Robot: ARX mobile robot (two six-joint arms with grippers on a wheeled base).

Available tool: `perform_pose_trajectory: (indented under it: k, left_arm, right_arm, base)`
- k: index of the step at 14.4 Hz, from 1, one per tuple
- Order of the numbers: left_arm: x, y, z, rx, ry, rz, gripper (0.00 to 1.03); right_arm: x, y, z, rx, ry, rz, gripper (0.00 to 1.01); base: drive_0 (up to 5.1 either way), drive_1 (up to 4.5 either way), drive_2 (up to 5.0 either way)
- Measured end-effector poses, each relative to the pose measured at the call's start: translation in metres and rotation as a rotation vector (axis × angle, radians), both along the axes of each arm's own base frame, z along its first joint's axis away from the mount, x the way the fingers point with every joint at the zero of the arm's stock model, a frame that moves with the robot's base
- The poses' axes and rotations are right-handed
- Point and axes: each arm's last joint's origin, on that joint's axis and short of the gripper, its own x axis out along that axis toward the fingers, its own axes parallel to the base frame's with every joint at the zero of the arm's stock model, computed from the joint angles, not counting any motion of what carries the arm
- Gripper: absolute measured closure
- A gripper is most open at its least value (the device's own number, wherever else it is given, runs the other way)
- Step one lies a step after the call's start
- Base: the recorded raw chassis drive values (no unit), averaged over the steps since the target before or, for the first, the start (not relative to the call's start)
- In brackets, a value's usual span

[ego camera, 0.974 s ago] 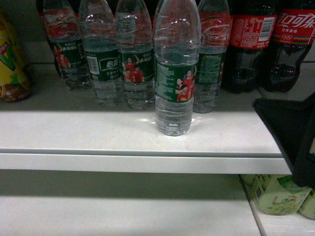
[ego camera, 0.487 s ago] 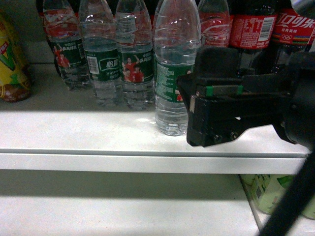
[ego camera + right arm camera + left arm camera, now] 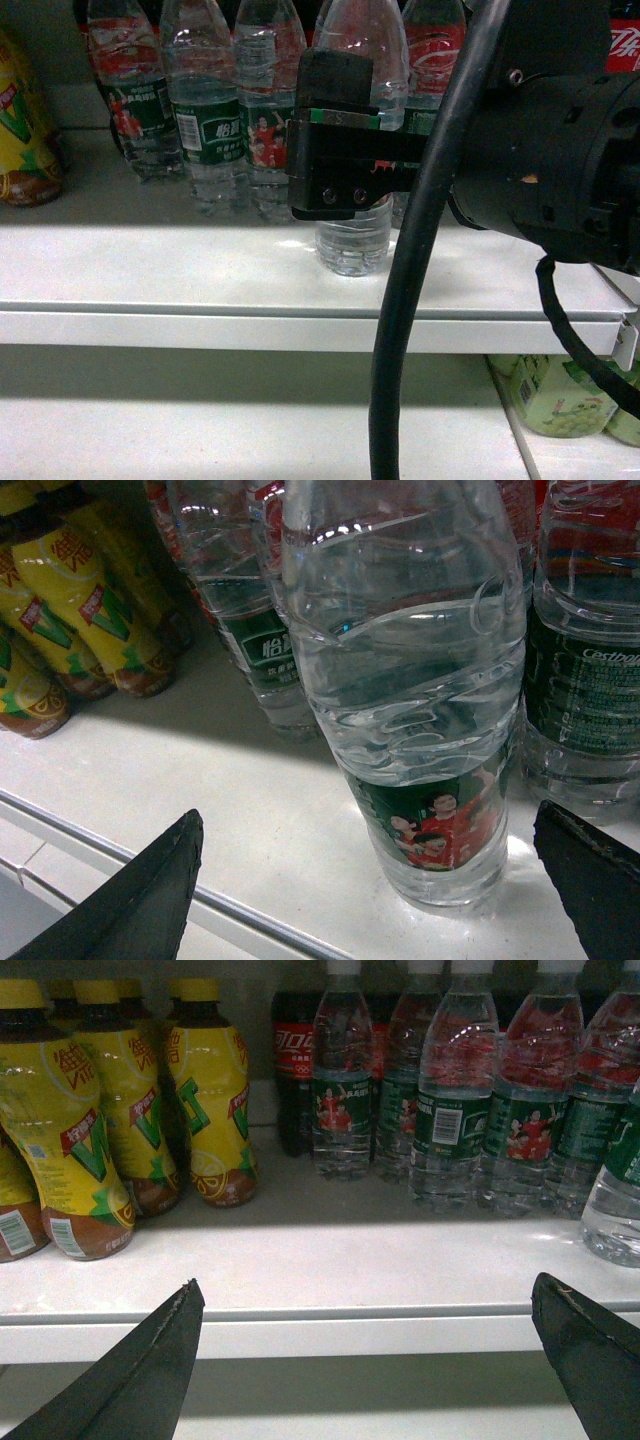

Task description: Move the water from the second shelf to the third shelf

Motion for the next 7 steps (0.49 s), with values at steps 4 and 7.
perform_pose_trajectory:
  k: [4,7]
  left_arm:
    - [0.0,0.0,0.0,0.0,0.0,0.0,0.05]
    - [0.0,0.0,0.0,0.0,0.0,0.0,0.05]
  right_arm:
    - [0.013,0.013,-0.006,-0.015,0.016,-0.045,0.03]
    - [0.025,0.021,-0.013,-0.036,0.02,-0.102,0.03]
  base:
    - [0.0,0.0,0.0]
    - [0.0,0.0,0.0]
